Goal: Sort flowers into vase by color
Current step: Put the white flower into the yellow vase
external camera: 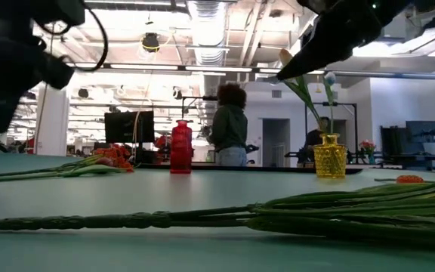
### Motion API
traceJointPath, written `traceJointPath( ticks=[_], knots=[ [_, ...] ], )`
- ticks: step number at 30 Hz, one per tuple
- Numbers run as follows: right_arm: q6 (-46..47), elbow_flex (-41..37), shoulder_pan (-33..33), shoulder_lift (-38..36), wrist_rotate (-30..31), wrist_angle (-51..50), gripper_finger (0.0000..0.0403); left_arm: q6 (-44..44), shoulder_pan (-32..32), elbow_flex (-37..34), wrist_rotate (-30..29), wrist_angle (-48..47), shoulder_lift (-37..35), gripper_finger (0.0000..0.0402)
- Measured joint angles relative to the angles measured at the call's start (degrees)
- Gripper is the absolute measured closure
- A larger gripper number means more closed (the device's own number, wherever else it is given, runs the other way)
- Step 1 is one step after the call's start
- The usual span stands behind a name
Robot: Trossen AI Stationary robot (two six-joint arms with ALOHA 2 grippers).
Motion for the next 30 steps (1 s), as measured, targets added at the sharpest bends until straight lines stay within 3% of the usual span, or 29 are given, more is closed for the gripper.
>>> traceJointPath(
  ticks=[12,30],
  knots=[
    [-2.64,0.0,1.62,3.91,0.15,3.11,0.0161,-4.5,-5.9,-3.18,9.17,10.98,11.12,0.0221],
    [-1.74,0.0,1.62,3.84,0.13,3.4,0.0161,-3.92,-11.16,-2.84,10.92,13.59,22.04,0.0221]
  ],
)
